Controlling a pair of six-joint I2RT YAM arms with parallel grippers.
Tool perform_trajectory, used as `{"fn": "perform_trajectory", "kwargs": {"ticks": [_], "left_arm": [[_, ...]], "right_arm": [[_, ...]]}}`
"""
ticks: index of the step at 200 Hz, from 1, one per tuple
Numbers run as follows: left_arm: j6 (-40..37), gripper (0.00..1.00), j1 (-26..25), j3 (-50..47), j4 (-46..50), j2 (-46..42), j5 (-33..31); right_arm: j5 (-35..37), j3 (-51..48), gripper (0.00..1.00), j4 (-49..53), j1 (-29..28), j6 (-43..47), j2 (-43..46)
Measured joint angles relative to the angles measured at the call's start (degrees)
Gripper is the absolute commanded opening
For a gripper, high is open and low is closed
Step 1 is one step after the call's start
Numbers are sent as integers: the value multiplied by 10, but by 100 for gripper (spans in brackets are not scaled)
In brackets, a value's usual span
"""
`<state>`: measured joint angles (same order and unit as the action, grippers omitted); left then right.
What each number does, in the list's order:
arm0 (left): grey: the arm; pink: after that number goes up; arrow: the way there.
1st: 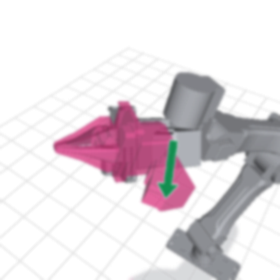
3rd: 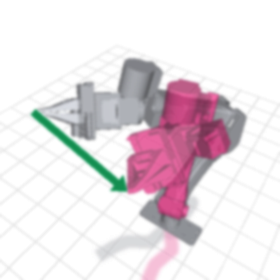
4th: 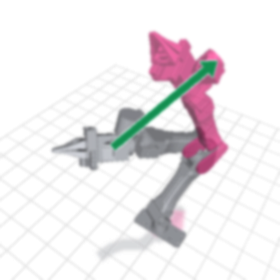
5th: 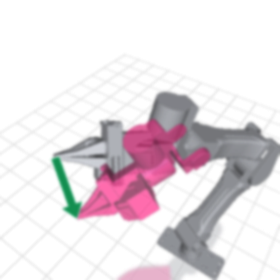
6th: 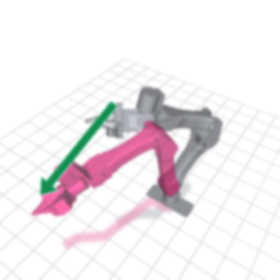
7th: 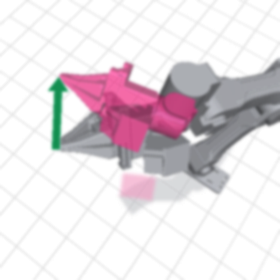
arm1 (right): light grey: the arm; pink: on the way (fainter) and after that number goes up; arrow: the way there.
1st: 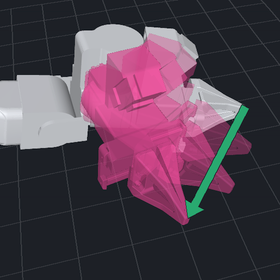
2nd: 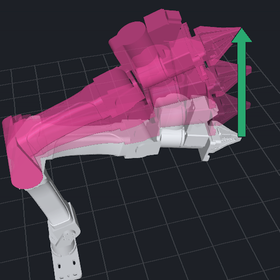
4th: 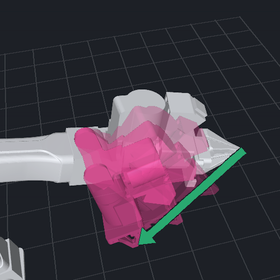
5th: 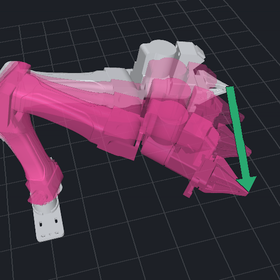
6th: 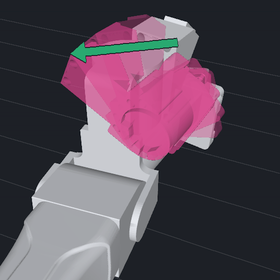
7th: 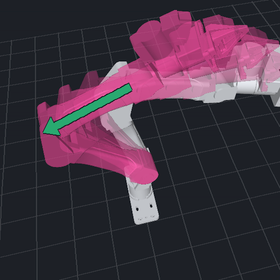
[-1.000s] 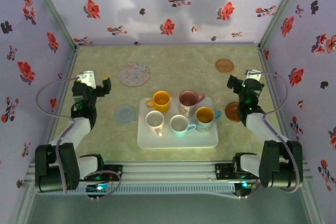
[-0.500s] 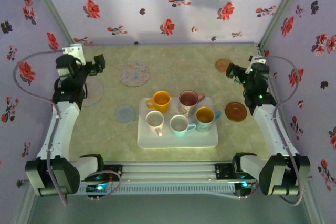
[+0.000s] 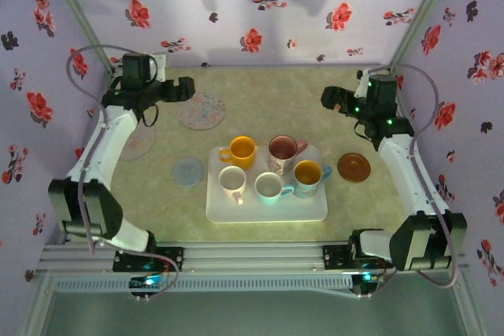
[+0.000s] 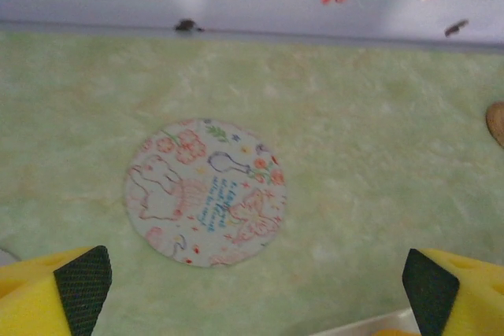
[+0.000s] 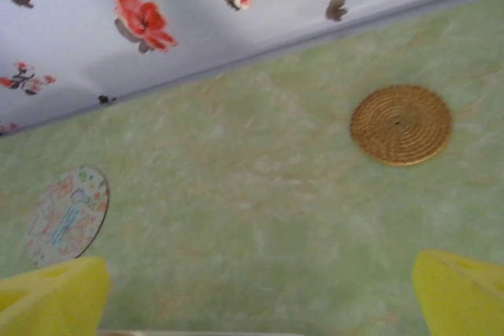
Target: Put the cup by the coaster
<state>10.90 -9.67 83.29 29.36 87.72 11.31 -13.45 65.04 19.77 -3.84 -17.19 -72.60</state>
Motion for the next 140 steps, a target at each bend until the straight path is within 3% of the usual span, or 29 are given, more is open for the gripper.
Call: {"fn": "perform_trajectory", "kwargs": {"ticks": [73,140], "left_arm": [[-1,99,-84,144,96,177,-19],[-4,98,-108,292,183,349,-52]], "right_arm": [[-49,20,99,7,-52,-24,-28],[-52,-5,99,-37,-114,-46,-40]]}}
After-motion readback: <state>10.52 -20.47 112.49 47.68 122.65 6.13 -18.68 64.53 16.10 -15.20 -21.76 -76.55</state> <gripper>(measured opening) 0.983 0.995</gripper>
